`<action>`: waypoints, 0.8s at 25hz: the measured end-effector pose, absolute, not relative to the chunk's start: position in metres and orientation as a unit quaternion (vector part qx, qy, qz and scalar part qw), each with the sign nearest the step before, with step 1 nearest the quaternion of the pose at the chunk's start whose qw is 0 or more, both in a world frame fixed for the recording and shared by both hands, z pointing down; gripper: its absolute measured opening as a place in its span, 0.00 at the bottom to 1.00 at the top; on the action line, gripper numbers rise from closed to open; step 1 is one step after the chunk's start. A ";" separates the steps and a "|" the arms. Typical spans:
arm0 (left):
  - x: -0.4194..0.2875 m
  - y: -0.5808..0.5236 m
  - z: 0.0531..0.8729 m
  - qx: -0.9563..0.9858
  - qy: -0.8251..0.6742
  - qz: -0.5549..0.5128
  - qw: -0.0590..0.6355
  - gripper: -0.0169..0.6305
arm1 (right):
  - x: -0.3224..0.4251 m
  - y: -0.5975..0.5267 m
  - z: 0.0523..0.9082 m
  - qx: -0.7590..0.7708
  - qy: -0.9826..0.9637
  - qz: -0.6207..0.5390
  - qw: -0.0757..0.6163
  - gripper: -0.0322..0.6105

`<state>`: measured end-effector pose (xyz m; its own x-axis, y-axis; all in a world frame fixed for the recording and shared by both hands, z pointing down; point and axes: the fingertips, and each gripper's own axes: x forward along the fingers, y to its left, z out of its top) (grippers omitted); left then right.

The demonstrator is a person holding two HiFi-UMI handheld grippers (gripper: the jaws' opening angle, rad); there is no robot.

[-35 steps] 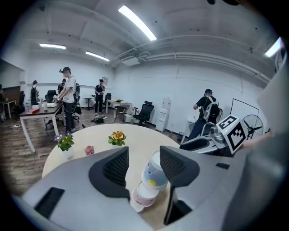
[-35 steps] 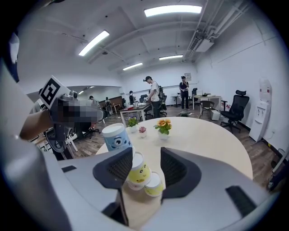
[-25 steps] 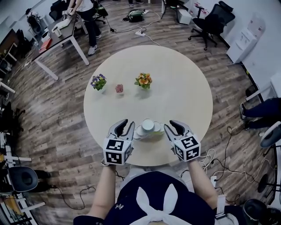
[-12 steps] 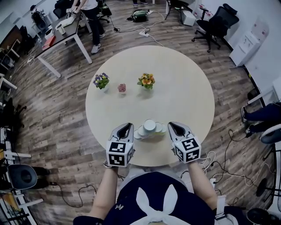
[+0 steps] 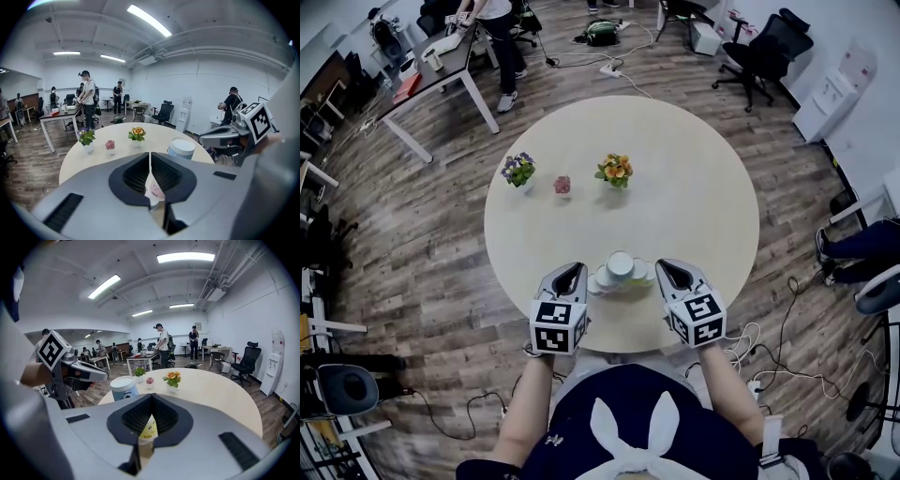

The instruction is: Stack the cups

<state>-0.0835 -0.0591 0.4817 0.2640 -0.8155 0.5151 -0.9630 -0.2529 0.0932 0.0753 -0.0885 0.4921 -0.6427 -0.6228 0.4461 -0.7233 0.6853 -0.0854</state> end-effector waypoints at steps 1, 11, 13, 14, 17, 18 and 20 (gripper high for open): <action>-0.083 -0.059 0.482 0.770 -0.577 0.185 0.199 0.07 | 0.075 -0.088 0.492 0.375 -0.897 0.128 0.196 0.05; -0.081 -0.057 0.479 0.772 -0.575 0.179 0.201 0.07 | 0.073 -0.085 0.493 0.368 -0.899 0.135 0.197 0.05; -0.081 -0.056 0.479 0.773 -0.575 0.179 0.201 0.07 | 0.074 -0.084 0.493 0.367 -0.899 0.135 0.197 0.05; -0.080 -0.056 0.479 0.773 -0.575 0.179 0.202 0.07 | 0.075 -0.083 0.493 0.367 -0.899 0.136 0.197 0.05; -0.080 -0.055 0.481 0.773 -0.574 0.179 0.202 0.07 | 0.075 -0.083 0.494 0.367 -0.899 0.136 0.198 0.05; -0.080 -0.055 0.481 0.773 -0.574 0.179 0.202 0.07 | 0.075 -0.082 0.495 0.367 -0.899 0.136 0.198 0.05; -0.081 -0.056 0.481 0.774 -0.574 0.177 0.202 0.07 | 0.074 -0.082 0.495 0.367 -0.899 0.135 0.199 0.05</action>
